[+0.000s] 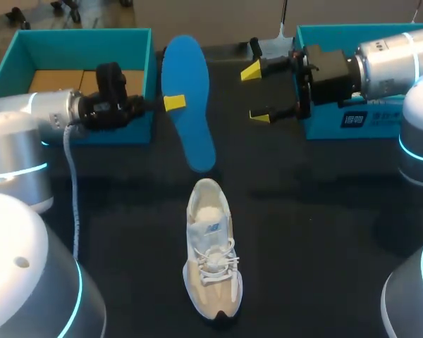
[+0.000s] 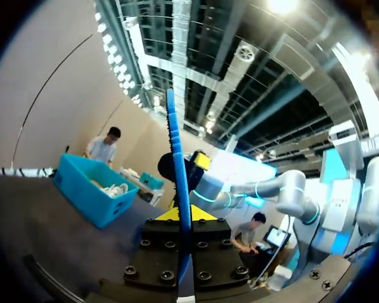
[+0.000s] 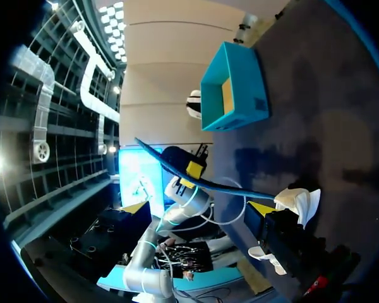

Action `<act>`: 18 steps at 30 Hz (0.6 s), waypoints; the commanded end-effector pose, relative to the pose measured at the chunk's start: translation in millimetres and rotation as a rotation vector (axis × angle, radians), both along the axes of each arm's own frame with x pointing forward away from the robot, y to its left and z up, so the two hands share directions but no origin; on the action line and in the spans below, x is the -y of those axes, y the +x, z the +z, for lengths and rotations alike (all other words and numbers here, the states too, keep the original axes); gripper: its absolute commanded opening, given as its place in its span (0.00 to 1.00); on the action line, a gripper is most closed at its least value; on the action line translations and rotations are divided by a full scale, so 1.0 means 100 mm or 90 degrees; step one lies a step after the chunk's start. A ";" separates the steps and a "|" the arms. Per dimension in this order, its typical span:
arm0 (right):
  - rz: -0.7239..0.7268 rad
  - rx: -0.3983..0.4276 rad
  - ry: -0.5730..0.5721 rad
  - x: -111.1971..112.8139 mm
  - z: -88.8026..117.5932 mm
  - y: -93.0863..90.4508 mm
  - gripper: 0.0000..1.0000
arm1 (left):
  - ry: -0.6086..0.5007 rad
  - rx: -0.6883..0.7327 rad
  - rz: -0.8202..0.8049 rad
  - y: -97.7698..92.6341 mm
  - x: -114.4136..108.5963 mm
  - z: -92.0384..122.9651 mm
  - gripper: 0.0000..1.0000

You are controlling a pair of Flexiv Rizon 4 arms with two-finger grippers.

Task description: Take the shoe out of the shoebox, open the shoe tongue, remove and reinsert the insole, then place the shoe into the shoebox

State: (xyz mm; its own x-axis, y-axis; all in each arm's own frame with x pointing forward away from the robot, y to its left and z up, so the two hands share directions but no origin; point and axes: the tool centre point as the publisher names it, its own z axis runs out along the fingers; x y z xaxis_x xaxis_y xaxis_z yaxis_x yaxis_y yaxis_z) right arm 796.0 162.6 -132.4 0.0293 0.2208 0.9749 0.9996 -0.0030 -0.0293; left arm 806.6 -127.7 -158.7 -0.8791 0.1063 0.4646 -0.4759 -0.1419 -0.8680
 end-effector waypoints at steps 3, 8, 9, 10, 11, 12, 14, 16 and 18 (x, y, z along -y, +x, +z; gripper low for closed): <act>-0.001 0.000 -0.001 -0.02 -0.01 0.00 1.00 | 0.031 0.317 -0.031 -0.11 -0.10 0.20 0.00; -0.001 0.000 -0.001 -0.02 -0.01 0.00 1.00 | 0.057 0.434 -0.051 -0.11 -0.16 0.28 0.00; -0.001 0.000 -0.001 -0.02 -0.01 0.00 1.00 | 0.072 0.482 -0.058 -0.13 -0.18 0.29 0.00; -0.001 0.000 -0.001 -0.02 -0.01 0.00 1.00 | 0.085 0.543 -0.061 -0.16 -0.20 0.30 0.00; -0.001 0.000 -0.001 -0.02 -0.01 0.00 1.00 | 0.085 0.543 -0.061 -0.16 -0.20 0.30 0.00; -0.001 0.000 -0.001 -0.02 -0.01 0.00 1.00 | 0.085 0.543 -0.061 -0.16 -0.20 0.30 0.00; -0.001 0.000 -0.001 -0.02 -0.01 0.00 1.00 | 0.085 0.543 -0.061 -0.16 -0.20 0.30 0.00; -0.001 0.000 -0.001 -0.02 -0.01 0.00 1.00 | 0.085 0.543 -0.061 -0.16 -0.20 0.30 0.00; -0.001 0.000 -0.001 -0.02 -0.01 0.00 1.00 | 0.085 0.543 -0.061 -0.16 -0.20 0.30 0.00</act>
State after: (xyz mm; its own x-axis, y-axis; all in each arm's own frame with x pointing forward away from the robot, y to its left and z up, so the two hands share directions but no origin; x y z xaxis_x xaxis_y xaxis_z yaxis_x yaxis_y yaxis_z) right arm 796.5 163.0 -132.5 0.0292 0.2200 0.9751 0.9996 -0.0028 -0.0293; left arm 789.1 -109.8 -132.2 -0.9801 0.1503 -0.1294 0.1242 -0.0433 -0.9913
